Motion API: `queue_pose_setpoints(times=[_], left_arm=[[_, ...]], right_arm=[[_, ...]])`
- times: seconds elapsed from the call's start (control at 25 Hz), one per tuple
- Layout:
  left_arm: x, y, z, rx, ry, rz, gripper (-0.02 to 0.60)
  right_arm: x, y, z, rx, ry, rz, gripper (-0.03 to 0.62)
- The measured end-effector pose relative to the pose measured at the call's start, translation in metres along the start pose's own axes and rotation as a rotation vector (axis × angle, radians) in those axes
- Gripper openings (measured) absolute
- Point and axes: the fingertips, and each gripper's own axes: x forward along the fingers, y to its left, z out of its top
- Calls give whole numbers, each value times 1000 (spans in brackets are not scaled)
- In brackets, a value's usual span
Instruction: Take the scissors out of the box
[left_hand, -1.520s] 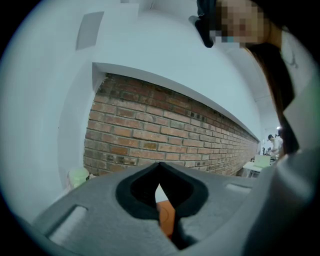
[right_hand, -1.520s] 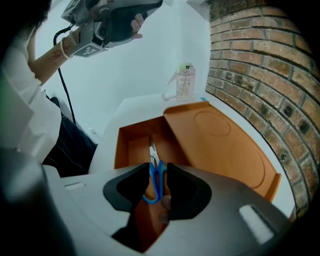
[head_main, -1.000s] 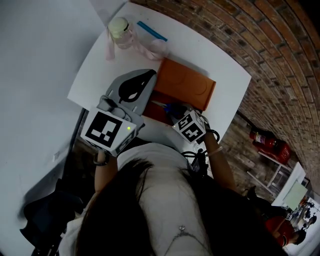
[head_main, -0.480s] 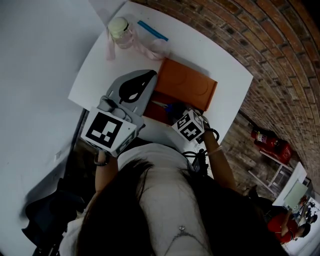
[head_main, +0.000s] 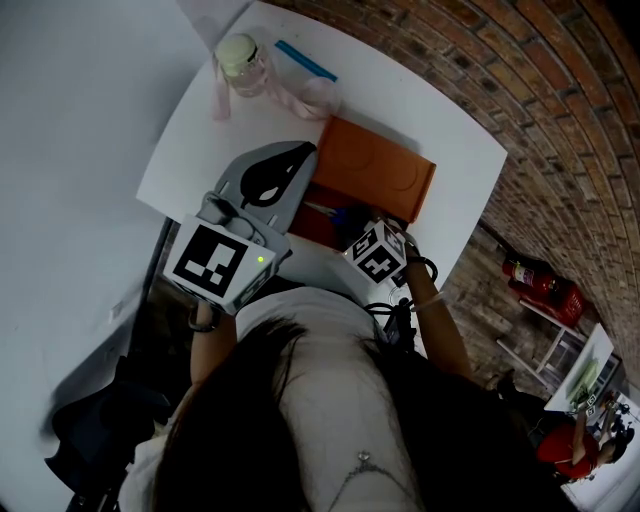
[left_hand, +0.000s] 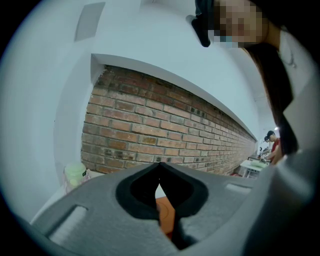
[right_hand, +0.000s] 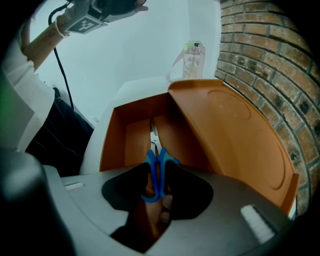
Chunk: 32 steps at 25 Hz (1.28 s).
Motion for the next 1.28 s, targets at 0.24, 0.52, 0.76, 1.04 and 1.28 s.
queue_pose_setpoints(times=[0.24, 0.52, 0.76, 1.04, 1.28], left_arm=[[0, 0, -1, -4, 3, -4, 0], [0, 0, -4, -2, 13, -11, 0], [2, -2, -5, 4, 20, -22, 0], [2, -4, -5, 1, 26, -26, 0], [1, -5, -3, 10, 18, -32, 0]], right_arm=[[1, 0, 0, -5, 2, -10, 137], [2, -2, 0, -16, -1, -37, 120], [2, -1, 0, -27, -5, -41, 119], [2, -2, -1, -34, 3, -40, 115], [3, -2, -1, -53, 31, -58, 112]])
